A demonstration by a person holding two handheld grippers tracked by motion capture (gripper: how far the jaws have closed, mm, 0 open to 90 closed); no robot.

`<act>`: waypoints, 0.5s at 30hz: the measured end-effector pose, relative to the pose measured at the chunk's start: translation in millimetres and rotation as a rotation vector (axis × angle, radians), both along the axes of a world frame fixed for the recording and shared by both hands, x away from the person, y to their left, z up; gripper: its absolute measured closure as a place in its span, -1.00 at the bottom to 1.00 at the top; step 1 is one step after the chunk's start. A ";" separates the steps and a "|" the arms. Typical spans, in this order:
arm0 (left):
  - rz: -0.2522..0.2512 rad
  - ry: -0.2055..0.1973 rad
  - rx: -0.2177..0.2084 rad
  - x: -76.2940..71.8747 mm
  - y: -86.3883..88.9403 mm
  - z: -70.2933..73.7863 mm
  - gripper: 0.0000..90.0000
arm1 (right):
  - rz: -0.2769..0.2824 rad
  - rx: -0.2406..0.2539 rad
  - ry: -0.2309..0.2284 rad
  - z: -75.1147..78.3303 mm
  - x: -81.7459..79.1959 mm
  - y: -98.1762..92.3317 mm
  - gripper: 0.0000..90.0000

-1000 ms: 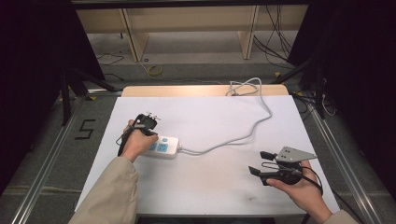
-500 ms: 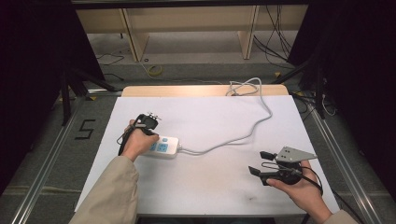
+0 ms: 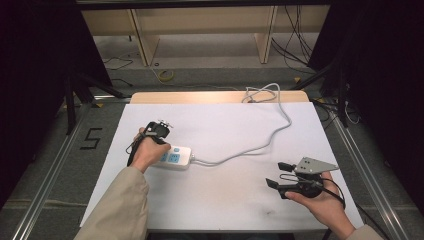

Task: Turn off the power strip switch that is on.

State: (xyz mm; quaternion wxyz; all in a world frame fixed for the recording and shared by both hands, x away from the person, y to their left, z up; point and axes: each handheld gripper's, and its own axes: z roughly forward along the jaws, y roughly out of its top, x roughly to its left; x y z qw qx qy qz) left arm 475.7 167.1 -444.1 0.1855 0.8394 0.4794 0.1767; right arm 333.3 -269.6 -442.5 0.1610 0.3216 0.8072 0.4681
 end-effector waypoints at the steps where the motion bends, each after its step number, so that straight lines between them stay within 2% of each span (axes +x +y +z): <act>1: -0.002 -0.002 0.006 -0.2 -0.9 -0.1 1.00 | -0.002 0.005 -0.002 -0.1 -0.1 0.2 -0.38; 5: 0.010 0.006 -0.017 0.6 1.3 0.1 1.00 | 0.000 0.002 -0.003 0.2 -0.3 -0.6 -0.39; 10: 0.012 0.002 -0.017 2.1 3.1 0.4 1.00 | 0.001 0.000 0.000 0.1 0.1 -0.1 -0.38; 13: 0.006 -0.008 0.007 2.1 2.1 0.4 1.00 | 0.001 0.002 0.000 -0.1 0.2 -0.1 -0.38; 15: 0.006 -0.007 0.004 2.3 1.1 0.2 1.00 | -0.002 0.003 -0.001 0.0 -0.1 -0.1 -0.39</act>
